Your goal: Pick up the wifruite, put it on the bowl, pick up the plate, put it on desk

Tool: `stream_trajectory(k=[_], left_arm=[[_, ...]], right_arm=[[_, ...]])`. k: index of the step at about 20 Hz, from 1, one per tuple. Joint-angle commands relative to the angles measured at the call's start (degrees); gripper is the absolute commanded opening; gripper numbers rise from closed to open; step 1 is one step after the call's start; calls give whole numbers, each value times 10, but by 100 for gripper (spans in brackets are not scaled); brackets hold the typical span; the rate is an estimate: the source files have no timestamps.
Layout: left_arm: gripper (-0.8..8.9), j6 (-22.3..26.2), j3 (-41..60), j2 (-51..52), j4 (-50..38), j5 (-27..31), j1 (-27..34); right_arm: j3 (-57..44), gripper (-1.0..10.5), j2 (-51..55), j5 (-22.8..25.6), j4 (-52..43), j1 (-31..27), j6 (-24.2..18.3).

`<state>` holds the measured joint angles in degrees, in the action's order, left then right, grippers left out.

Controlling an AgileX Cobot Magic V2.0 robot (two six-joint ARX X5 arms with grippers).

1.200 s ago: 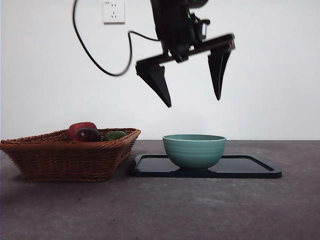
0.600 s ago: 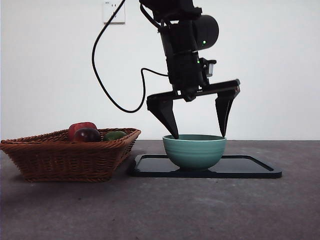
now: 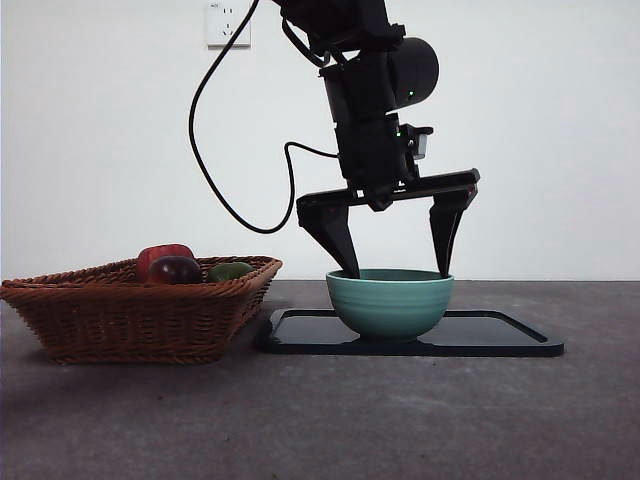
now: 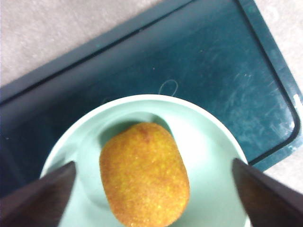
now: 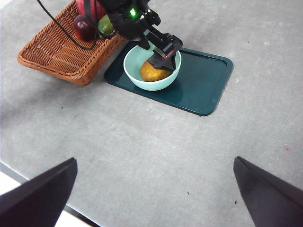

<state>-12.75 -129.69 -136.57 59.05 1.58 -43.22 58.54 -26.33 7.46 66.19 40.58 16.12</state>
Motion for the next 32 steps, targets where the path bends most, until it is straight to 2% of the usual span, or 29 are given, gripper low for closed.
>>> stream_trajectory(k=[1, 9, 14, 16, 17, 22, 27, 32], left_arm=[[459, 1, -19, -26, -2, 3, -3], [456, 1, -19, -48, 7, 3, -5], [379, 1, -19, -53, 10, 3, -6], [270, 1, -19, -53, 9, 3, -6], [247, 1, -19, -53, 7, 3, -6], [247, 3, -26, -53, 7, 3, -5], [247, 14, -107, -53, 78, 3, -4], [247, 31, -260, -53, 198, 3, -4]], right_arm=[[5, 553, -2, 0, -5, 5, 0], [5, 553, -2, 0, -5, 5, 0], [5, 553, -2, 0, -5, 5, 0], [5, 553, -2, 0, -5, 5, 0], [5, 553, -2, 0, -5, 5, 0], [5, 553, -2, 0, -2, 5, 0], [5, 553, -2, 0, -2, 5, 0], [5, 553, -2, 0, -2, 5, 0]])
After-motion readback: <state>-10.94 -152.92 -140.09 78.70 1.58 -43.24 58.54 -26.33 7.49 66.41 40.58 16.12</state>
